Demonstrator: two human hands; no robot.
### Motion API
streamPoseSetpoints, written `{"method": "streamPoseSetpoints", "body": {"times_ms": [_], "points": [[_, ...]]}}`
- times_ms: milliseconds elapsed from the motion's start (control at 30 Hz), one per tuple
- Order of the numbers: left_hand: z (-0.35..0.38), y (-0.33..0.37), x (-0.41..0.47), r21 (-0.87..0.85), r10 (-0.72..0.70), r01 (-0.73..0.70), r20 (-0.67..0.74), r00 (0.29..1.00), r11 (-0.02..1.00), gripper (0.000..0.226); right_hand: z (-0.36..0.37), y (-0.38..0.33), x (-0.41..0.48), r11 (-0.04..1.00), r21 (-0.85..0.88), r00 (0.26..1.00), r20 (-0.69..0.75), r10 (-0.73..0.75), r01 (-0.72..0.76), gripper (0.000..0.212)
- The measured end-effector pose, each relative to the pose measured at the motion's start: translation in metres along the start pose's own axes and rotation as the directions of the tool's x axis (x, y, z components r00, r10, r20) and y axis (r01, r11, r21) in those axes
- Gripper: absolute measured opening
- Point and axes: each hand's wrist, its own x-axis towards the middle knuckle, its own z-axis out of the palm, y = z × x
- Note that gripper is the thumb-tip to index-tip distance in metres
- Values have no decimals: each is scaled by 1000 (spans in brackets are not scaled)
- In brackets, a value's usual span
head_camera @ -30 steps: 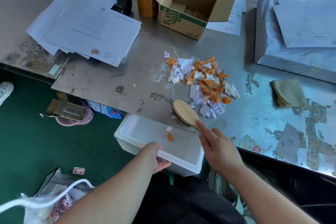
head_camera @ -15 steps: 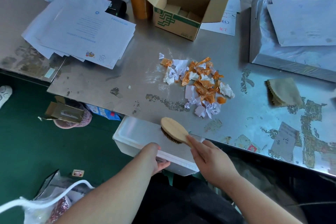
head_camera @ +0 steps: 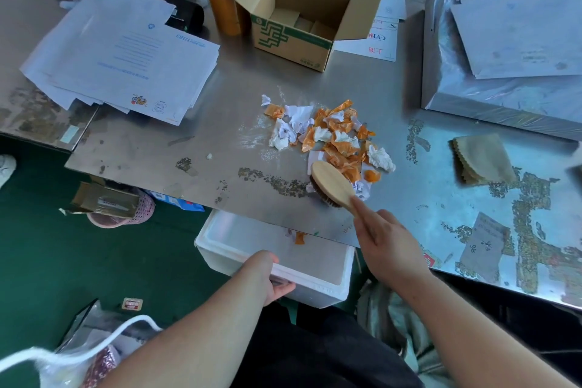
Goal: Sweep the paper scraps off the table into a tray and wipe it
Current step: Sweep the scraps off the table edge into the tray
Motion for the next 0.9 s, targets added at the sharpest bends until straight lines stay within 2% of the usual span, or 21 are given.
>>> {"method": "streamPoseSetpoints", "body": {"times_ms": [200, 467, 633, 767, 900], "points": [[2, 1, -2, -12, -41, 41, -18, 999, 999, 18, 10, -3, 3, 1000, 3, 993, 116, 4, -4, 47], [5, -2, -5, -65, -14, 15, 14, 1000, 998, 18, 32, 0, -29, 993, 27, 971, 209, -117, 113, 47], [6, -4, -6, -77, -1, 3, 17, 1000, 997, 15, 23, 8, -41, 990, 52, 974, 177, -141, 134, 46], [8, -3, -7, -53, -6, 7, 8, 1000, 999, 16, 6, 13, -36, 991, 87, 993, 48, -104, 99, 45], [9, -4, -7, -34, -15, 15, 7, 1000, 999, 14, -12, 21, -26, 998, 64, 998, -61, 0, 4, 45]]}}
